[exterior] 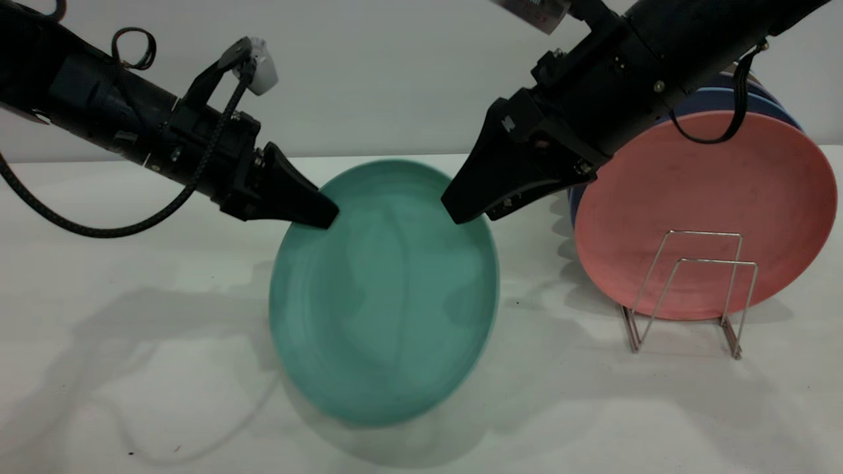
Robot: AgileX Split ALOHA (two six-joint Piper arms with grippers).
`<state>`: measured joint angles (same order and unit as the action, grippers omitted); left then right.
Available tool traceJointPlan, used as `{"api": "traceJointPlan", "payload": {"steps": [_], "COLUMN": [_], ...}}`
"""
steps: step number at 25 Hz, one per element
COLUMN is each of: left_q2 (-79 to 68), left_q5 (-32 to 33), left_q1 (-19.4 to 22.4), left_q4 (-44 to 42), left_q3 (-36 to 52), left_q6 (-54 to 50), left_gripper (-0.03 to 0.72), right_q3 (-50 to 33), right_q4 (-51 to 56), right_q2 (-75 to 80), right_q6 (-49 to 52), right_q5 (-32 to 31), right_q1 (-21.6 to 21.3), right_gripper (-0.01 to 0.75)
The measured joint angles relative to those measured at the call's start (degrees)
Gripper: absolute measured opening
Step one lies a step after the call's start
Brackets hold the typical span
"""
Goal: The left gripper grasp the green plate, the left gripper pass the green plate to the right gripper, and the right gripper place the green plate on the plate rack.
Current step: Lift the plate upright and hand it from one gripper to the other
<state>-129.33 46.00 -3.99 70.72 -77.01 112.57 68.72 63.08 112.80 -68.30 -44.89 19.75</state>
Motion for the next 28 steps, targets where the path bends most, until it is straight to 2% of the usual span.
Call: {"api": "traceJointPlan", "payload": {"steps": [9, 17, 22, 28], "left_q2": [0.0, 0.0, 0.0, 0.0], "left_q5": [0.8, 4.0, 5.1, 5.6], "left_q1": [-0.2, -0.3, -0.3, -1.7], "left_q4": [1.9, 2.5, 5.8, 7.6], "left_q3": [0.0, 0.0, 0.0, 0.0], "left_q6": [1.7, 1.8, 2.0, 3.2], "left_gripper": [0.021, 0.021, 0.021, 0.021], "right_q3": [0.0, 0.0, 0.0, 0.1], "right_q4": [-0.5, -0.5, 0.7, 4.0], "right_q2": [0.4, 0.4, 0.8, 2.9], "right_q6": [-0.3, -0.3, -0.4, -0.4], "right_q5": [1.0, 4.6, 5.0, 5.1], "right_q1": [-0.3, -0.3, -0.3, -0.3], "right_gripper": [0.508, 0.508, 0.505, 0.422]}}
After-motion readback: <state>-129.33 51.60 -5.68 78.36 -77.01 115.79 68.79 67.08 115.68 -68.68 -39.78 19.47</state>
